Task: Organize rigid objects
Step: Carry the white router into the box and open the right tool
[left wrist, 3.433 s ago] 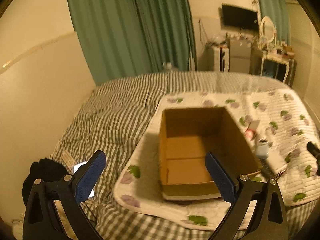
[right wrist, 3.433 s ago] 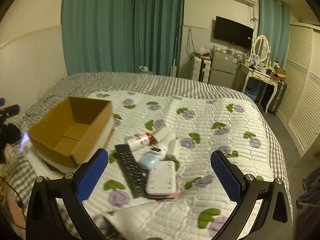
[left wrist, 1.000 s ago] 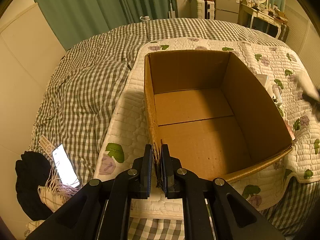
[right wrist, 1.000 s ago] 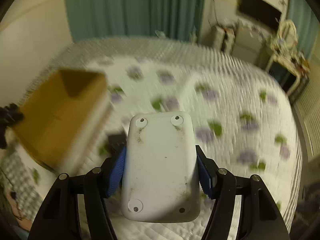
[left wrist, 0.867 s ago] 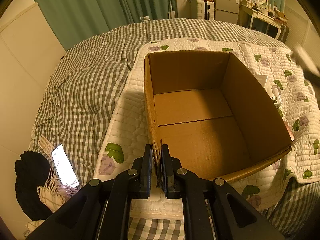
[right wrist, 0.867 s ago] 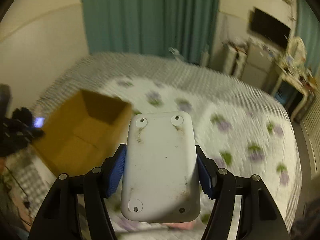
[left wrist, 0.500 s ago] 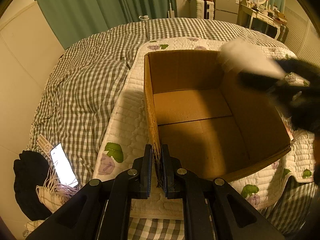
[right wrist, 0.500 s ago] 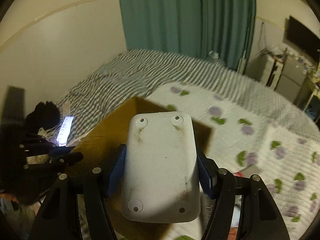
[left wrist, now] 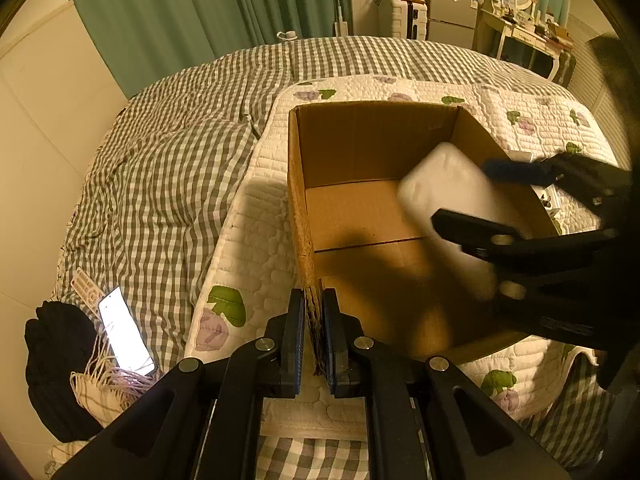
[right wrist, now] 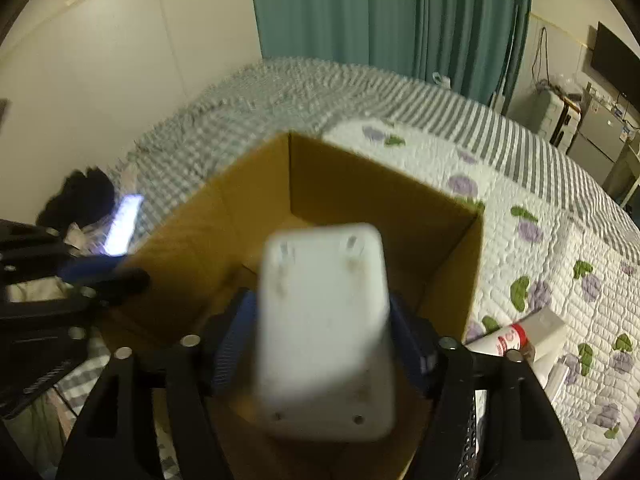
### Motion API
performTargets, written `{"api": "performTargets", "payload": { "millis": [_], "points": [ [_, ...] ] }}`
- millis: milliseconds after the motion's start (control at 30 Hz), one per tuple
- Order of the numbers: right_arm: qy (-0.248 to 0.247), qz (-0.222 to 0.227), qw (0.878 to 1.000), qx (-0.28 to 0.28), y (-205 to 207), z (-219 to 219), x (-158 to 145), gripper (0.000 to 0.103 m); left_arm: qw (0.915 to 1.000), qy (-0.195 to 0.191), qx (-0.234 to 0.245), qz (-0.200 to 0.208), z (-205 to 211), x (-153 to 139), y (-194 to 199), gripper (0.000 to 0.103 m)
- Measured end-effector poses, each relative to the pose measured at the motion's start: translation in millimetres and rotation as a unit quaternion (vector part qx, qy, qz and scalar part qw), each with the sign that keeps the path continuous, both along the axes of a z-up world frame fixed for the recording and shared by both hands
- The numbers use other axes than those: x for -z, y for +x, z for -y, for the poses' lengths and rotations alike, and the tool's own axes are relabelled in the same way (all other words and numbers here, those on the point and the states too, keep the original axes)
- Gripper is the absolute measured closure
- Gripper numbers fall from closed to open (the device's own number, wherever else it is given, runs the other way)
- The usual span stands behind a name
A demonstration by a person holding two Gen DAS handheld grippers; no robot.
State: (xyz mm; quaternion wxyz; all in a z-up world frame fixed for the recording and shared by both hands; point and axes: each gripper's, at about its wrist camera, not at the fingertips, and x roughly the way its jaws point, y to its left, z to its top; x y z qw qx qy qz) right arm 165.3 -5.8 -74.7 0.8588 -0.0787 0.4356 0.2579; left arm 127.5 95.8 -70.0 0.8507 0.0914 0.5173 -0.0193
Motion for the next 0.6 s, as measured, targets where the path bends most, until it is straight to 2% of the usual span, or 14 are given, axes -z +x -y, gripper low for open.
{"api": "performTargets", "payload": {
  "millis": [33, 67, 200, 367, 500, 600],
  "points": [
    [0.009, 0.007, 1.0, 0.0, -3, 2, -7, 0.021, 1.0, -0.003, 0.001, -0.002, 0, 0, 0, 0.094],
    [0.021, 0.017, 1.0, 0.002, -6, 8, -17, 0.019, 1.0, -0.003, 0.0, -0.002, 0, 0, 0, 0.094],
    [0.035, 0.056, 0.998, 0.017, -15, 31, -54, 0.018, 1.0, -0.001, 0.001, 0.001, 0, -3, 1, 0.094],
    [0.022, 0.098, 0.993, 0.066, -24, 82, -89, 0.018, 1.0, 0.002, 0.001, 0.001, 1, -2, 1, 0.094],
    [0.0, 0.11, 0.989, 0.099, -32, 122, -94, 0.018, 1.0, 0.002, 0.0, 0.001, 2, -3, 1, 0.094],
    [-0.019, 0.098, 0.987, 0.124, -34, 149, -80, 0.018, 1.0, 0.005, 0.001, 0.002, 2, -3, 1, 0.094]
  ]
}}
